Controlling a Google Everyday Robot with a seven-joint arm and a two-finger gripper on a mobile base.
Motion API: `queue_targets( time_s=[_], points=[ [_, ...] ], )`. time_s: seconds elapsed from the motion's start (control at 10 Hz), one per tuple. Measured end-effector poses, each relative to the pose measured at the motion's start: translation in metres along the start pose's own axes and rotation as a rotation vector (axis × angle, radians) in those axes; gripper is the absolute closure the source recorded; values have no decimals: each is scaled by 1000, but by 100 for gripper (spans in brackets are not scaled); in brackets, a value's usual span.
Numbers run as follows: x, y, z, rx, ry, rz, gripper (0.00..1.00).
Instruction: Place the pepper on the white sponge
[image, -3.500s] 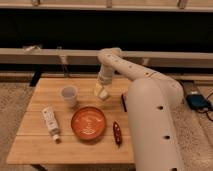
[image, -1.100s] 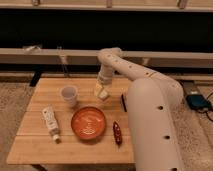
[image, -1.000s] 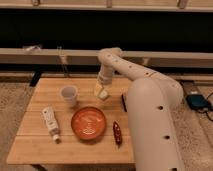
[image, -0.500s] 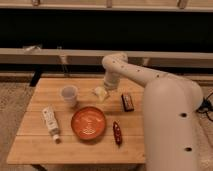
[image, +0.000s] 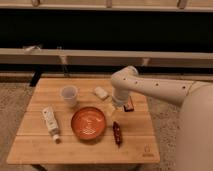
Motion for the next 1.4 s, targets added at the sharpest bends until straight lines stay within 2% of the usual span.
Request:
queue_targets(
  time_s=[0.1,0.4,1.0,1.4],
  points=[
    [-18,-12,1,-5,-9,19,20],
    [-37,-36,15,1,-31,41,20],
    [-48,-45,62,14,-83,50,20],
    [-59,-43,73,7,-119,93,20]
  ],
)
